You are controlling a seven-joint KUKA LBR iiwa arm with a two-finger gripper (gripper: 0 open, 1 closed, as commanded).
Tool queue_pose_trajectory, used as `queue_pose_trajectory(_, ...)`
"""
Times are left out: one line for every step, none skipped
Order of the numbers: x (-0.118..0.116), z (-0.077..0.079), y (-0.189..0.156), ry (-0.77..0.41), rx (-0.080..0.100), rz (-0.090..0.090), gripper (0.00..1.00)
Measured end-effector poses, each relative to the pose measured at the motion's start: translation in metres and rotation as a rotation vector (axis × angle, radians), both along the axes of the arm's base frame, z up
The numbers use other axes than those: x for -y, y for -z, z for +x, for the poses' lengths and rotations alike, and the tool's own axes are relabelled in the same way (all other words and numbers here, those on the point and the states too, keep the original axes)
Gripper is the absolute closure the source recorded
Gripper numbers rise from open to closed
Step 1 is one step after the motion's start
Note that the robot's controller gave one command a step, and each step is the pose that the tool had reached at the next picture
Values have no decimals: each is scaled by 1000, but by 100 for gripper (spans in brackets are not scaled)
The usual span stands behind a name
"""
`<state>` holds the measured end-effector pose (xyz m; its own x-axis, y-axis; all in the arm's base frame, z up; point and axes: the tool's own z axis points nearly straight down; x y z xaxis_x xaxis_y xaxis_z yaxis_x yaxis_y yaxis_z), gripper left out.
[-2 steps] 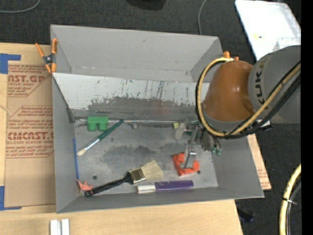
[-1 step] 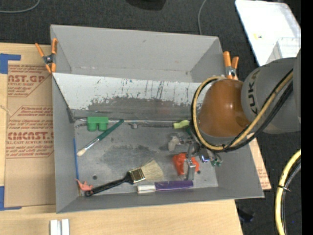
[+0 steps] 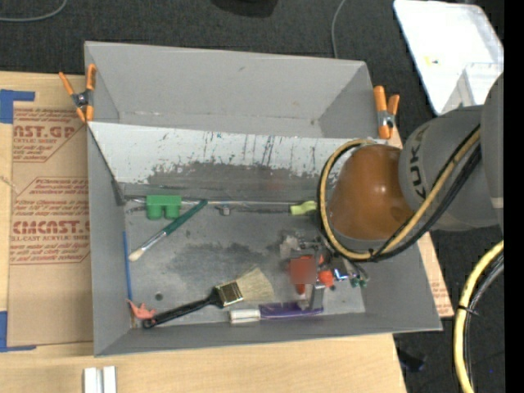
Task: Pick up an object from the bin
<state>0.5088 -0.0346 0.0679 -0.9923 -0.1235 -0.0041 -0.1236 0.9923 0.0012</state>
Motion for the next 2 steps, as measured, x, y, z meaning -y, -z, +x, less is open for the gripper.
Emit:
queue_pose_trajectory(14, -20, -2, -145, 8, -2, 0)
queue_pose_trajectory(36, -27, -3, -135, 13, -2, 100)
